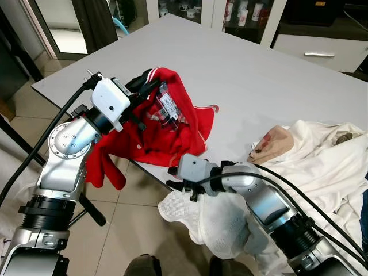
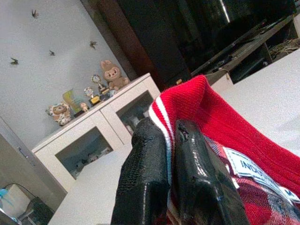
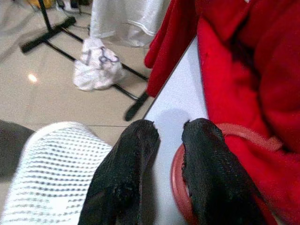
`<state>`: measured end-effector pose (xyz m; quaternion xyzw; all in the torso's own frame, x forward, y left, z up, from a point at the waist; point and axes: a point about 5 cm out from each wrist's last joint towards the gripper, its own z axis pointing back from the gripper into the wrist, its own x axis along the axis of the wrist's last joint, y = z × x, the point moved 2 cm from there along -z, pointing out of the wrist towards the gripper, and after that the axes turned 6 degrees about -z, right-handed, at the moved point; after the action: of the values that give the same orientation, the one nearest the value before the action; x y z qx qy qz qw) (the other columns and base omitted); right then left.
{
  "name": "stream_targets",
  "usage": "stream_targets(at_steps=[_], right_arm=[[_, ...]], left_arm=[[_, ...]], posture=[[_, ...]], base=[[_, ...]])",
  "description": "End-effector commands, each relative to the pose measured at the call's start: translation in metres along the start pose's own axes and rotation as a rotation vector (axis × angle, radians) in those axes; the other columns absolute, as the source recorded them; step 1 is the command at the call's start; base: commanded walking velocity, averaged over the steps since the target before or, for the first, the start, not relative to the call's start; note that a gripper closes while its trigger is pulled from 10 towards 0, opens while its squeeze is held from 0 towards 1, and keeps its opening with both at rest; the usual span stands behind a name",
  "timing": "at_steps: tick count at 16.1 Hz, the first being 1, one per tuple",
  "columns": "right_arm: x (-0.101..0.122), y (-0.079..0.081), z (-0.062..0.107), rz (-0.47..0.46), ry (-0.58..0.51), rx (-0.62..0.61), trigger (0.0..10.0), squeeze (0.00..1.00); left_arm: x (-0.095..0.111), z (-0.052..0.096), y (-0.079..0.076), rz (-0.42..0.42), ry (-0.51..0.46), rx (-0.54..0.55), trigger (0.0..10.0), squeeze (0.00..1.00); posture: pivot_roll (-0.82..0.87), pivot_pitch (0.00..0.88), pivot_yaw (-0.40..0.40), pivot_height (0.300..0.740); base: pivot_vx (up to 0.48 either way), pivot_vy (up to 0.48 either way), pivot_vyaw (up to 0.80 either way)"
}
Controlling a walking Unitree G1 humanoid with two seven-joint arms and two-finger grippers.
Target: Hang hanger
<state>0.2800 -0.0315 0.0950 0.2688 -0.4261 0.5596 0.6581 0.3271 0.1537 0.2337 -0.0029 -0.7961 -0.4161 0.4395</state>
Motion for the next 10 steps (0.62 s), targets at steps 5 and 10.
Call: stream_targets(at_steps=[5, 10], right_arm=[[-0.020, 0.027, -0.001, -0.336, 0.024, 0.196, 10.0, 0.00], [0.018, -0.028, 0.021, -0.311, -0.243, -0.146, 10.0, 0.00]], left_arm=[[0.013, -0.002, -0.004, -0.002, -0.035, -0.058, 10.0, 0.00], [0.011, 0.019, -0.032, 0.090, 0.008, -0.223, 10.0, 0.00]], posture=[[0.09, 0.092, 0.030, 0.740], [0.09, 0.100, 0.038, 0.740]], base=[[0.000, 0.000, 0.00], [0.000, 0.000, 0.00]])
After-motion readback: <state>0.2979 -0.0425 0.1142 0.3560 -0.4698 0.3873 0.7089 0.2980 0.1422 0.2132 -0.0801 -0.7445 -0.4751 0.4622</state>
